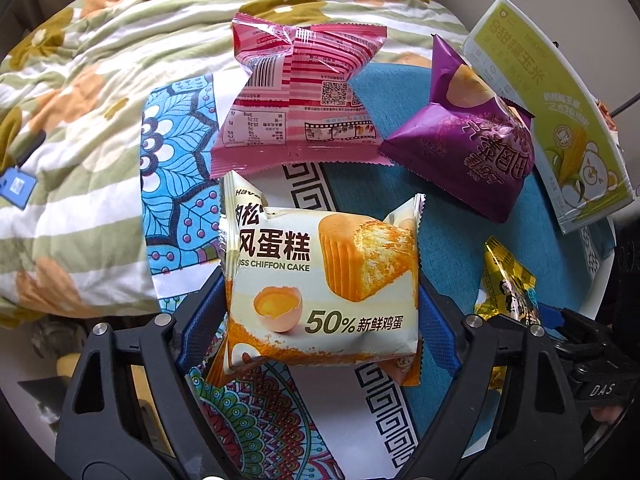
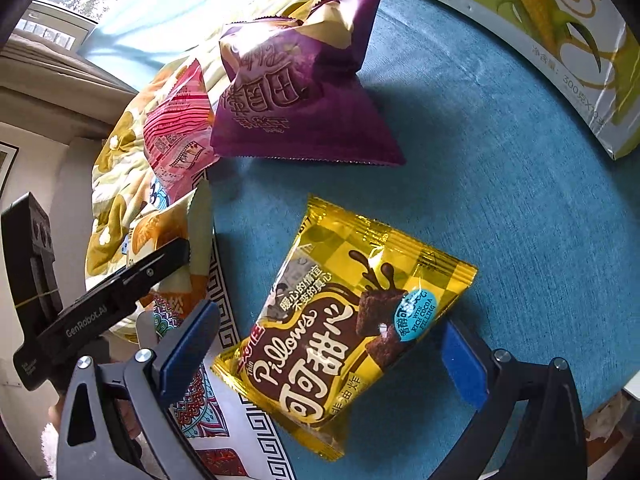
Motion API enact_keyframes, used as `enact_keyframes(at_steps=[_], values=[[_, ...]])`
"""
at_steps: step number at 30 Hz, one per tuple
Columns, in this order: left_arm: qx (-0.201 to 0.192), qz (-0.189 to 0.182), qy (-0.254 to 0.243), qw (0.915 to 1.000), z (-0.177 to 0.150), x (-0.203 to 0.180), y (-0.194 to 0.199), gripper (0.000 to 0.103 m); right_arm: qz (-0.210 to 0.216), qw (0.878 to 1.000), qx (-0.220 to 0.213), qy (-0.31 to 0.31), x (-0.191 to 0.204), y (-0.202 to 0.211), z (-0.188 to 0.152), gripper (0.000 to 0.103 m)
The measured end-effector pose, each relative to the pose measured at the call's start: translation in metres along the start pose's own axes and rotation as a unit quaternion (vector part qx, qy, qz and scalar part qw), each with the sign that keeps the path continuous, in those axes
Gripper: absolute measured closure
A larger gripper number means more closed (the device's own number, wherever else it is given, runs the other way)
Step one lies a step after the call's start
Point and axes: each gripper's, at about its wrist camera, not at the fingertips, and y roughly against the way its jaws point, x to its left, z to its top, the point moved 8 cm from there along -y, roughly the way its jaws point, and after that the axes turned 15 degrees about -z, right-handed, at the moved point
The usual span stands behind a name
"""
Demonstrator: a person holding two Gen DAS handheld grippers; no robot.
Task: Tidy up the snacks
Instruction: 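Grasp the chiffon cake bag with the left gripper while the right gripper grasps the yellow Pillows bag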
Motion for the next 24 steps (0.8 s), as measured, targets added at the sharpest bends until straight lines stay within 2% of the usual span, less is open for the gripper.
enact_keyframes(at_steps=[3,8,11,12,24], values=[[-0.004,0.006,0.003,1.0,-0.006,-0.004,0.005,0.019,-0.015,1.0,-0.002,0.018,0.001,-0.001,0.0,0.006],[-0.005,0.0,0.008,1.0,-0.014,-0.011,0.006,0.019,-0.038,0.999,-0.006,0.033,-0.004,0.001,-0.009,0.024],[-0.004,-0.001,0.007,1.0,-0.018,-0.013,0.004,0.019,-0.052,0.997,-0.014,0.047,-0.004,0.002,-0.011,0.047],[-0.004,-0.001,0.007,1.0,-0.019,-0.014,0.004,0.019,-0.052,0.997,-0.016,0.054,-0.004,0.002,-0.011,0.057],[-0.032,0.005,-0.002,0.9995,-0.023,-0.03,0.036,0.019,-0.053,0.993,-0.052,0.09,0.008,0.014,-0.014,0.059]])
